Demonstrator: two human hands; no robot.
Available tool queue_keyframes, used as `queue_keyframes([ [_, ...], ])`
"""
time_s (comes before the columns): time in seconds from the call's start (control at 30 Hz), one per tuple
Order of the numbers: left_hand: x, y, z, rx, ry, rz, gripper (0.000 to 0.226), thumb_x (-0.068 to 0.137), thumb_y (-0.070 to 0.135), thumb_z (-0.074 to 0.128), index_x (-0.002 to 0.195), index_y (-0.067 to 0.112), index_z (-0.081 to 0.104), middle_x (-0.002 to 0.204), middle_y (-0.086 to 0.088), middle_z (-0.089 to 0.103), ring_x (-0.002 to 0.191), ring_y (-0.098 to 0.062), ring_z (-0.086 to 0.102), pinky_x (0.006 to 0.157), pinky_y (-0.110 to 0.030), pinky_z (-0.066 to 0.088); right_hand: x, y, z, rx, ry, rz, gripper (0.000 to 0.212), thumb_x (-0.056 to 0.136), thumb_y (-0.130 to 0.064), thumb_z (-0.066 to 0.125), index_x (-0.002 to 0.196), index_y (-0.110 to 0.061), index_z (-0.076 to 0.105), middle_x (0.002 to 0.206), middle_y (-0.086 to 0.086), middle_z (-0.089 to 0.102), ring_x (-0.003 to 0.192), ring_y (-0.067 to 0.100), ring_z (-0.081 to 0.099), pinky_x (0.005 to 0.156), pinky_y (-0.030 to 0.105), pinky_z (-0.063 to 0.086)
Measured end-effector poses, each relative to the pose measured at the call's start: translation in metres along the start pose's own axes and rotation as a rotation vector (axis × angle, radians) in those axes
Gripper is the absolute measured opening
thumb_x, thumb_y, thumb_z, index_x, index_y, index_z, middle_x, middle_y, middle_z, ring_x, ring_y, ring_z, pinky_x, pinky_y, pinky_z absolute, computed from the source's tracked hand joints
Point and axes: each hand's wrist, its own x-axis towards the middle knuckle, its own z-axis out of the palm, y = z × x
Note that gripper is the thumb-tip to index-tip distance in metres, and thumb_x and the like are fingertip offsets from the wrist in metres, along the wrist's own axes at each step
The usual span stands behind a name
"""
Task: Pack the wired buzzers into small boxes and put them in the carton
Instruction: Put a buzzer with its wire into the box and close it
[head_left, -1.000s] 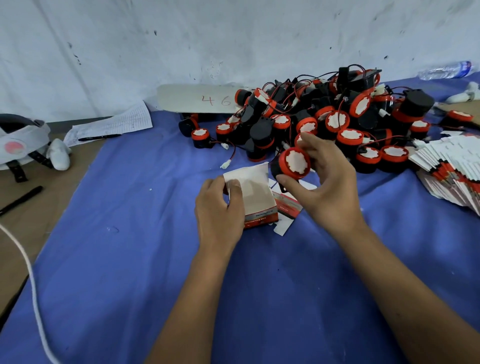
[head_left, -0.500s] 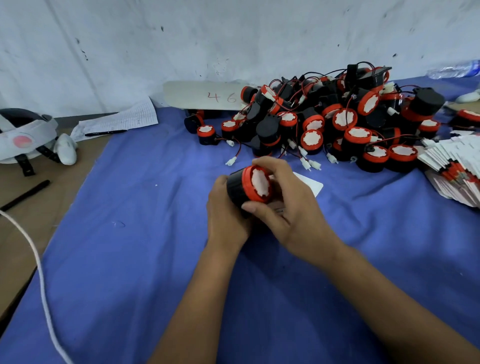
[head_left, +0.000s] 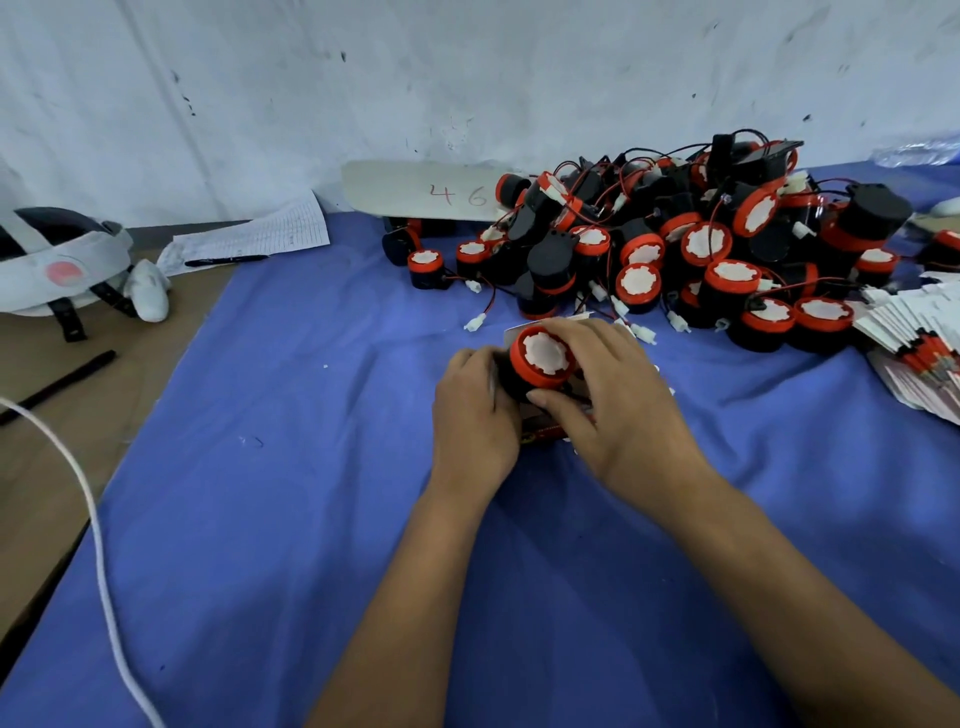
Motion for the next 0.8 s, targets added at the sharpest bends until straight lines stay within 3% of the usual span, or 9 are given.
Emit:
queue_keyframes([
  [0.07,-0.001,0.0,0.0,-0.042,-0.012,-0.008,0.026,0.094,-0.003,0.049,0.094,0.017,0.065,0.097,-0.001,0.063,0.082,-0.007,0.054,0.071,-0.016,0.041,0.001,0.0,0.0,0.014,-0.013,0.023,0.048,0.093,-0.018,0.072,0.139,-0.014,0.055,0.133,-0.002,0.058,0.123,0.019,0.052,0.106,0.031,0.043],
  [0.17,0.0,-0.001,0.001,-0.191,-0.032,-0.116,0.022,0.104,0.008,0.049,0.095,0.015,0.068,0.098,0.0,0.07,0.093,-0.013,0.063,0.08,-0.026,0.05,0.001,0.0,0.0,0.025,-0.018,0.049,0.051,0.093,-0.014,0.071,0.141,-0.016,0.054,0.136,-0.004,0.058,0.126,0.018,0.052,0.107,0.036,0.045],
  [0.3,0.0,0.001,0.004,-0.326,-0.005,-0.211,0.036,0.112,0.021,0.04,0.088,0.005,0.061,0.084,0.001,0.062,0.076,-0.01,0.054,0.073,-0.033,0.046,0.002,0.001,-0.003,0.06,-0.048,0.079,0.054,0.093,-0.01,0.071,0.143,-0.017,0.054,0.14,-0.004,0.058,0.129,0.018,0.053,0.108,0.037,0.045],
  [0.37,0.0,0.002,0.006,-0.347,0.003,-0.202,0.041,0.113,0.025,0.037,0.086,0.002,0.057,0.08,-0.001,0.056,0.073,-0.011,0.048,0.071,-0.035,0.045,0.002,0.001,-0.002,0.043,-0.074,0.072,0.054,0.093,-0.009,0.071,0.144,-0.016,0.055,0.142,-0.003,0.057,0.13,0.018,0.052,0.11,0.036,0.043],
  [0.5,-0.001,0.004,0.006,-0.346,-0.003,-0.168,0.039,0.114,0.027,0.036,0.083,0.016,0.058,0.081,0.005,0.059,0.072,-0.006,0.05,0.071,-0.024,0.045,0.003,0.0,0.0,0.015,-0.066,0.035,0.049,0.093,-0.004,0.07,0.14,-0.012,0.061,0.143,-0.002,0.057,0.13,0.018,0.054,0.111,0.03,0.043],
  [0.6,-0.001,0.003,0.006,-0.336,-0.011,-0.15,0.038,0.114,0.027,0.035,0.088,0.015,0.06,0.088,-0.003,0.063,0.079,-0.012,0.055,0.075,-0.03,0.049,0.001,0.001,0.0,0.022,-0.023,0.018,0.044,0.091,-0.002,0.071,0.134,-0.013,0.066,0.142,-0.003,0.06,0.128,0.017,0.057,0.11,0.026,0.044],
  [0.67,0.0,0.001,0.007,-0.333,-0.023,-0.143,0.039,0.114,0.028,0.035,0.094,0.01,0.063,0.095,-0.01,0.066,0.085,-0.02,0.06,0.08,-0.035,0.052,0.0,0.001,0.002,0.017,-0.009,0.005,0.041,0.092,-0.001,0.069,0.131,-0.014,0.066,0.142,-0.006,0.06,0.125,0.017,0.059,0.107,0.028,0.046],
  [0.8,0.0,-0.001,0.007,-0.358,-0.043,-0.132,0.039,0.112,0.036,0.035,0.096,0.014,0.063,0.098,-0.006,0.066,0.089,-0.015,0.06,0.082,-0.032,0.05,0.002,0.003,0.008,-0.026,0.006,0.047,0.037,0.094,-0.007,0.069,0.13,-0.015,0.066,0.14,-0.002,0.061,0.121,0.023,0.058,0.105,0.035,0.047],
])
